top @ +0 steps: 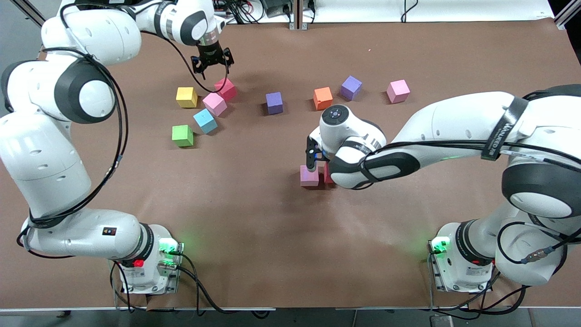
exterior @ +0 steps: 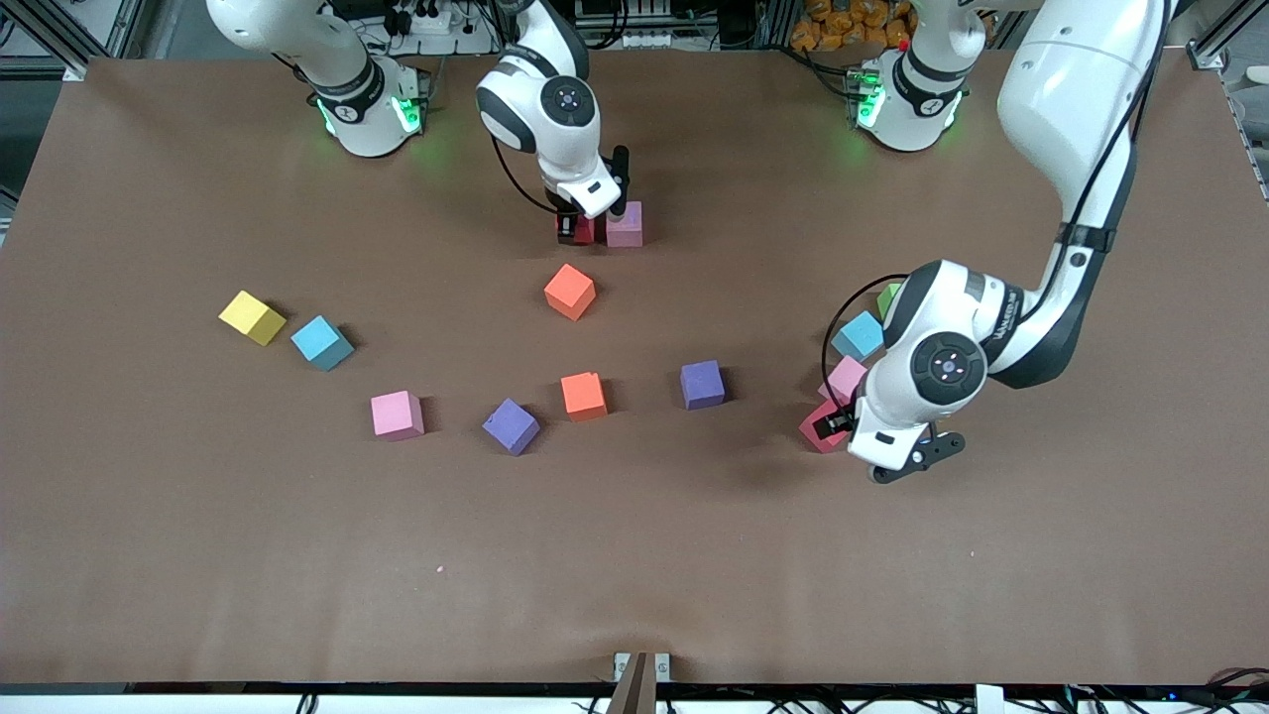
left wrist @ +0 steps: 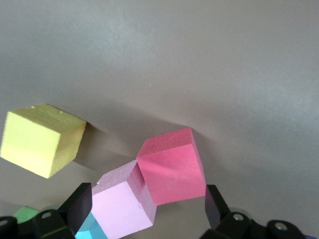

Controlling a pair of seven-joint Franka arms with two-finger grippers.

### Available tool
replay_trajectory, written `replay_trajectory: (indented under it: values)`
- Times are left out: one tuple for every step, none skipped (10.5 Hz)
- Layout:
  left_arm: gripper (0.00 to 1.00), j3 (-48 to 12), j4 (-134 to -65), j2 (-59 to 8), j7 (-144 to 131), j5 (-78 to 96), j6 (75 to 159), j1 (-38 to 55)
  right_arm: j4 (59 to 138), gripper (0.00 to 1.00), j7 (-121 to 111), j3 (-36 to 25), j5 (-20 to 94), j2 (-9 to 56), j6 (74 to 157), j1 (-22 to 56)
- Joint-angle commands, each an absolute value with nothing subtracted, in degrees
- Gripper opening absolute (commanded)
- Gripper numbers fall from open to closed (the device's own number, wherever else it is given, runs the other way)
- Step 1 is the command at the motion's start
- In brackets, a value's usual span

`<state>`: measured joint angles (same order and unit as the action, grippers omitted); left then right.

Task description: Form number 2 with 11 blocks

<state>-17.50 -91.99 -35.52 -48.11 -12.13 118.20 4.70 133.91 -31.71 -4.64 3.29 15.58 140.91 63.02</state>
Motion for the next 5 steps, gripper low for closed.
replay_trajectory:
  values:
    - [1.0, -17.8, -91.2, -37.7, -48.6, -11.3, 117.9, 4.4, 132.5, 0.33, -28.1, -5.1, 2.8, 17.1, 141.4, 65.3]
    - [1.0, -17.8, -91.2, -38.1, -48.5, -10.7, 118.3, 4.4, 132.5, 0.33, -28.0, -5.1, 2.7, 17.7, 142.0, 65.5]
    - [1.0, -17.8, -91.2, -38.6, -48.5, -10.6, 118.6, 4.4, 132.5, 0.34, -28.0, -5.1, 2.8, 18.0, 142.7, 65.5]
    - [1.0, -17.8, -91.2, -38.8, -48.6, -10.6, 119.1, 4.4, 132.5, 0.34, -28.0, -5.1, 2.8, 18.6, 143.2, 65.5]
    - [1.0, -17.8, -91.2, -39.4, -48.6, -10.5, 119.9, 4.4, 132.2, 0.34, -26.9, -5.1, 2.8, 19.2, 143.4, 65.5]
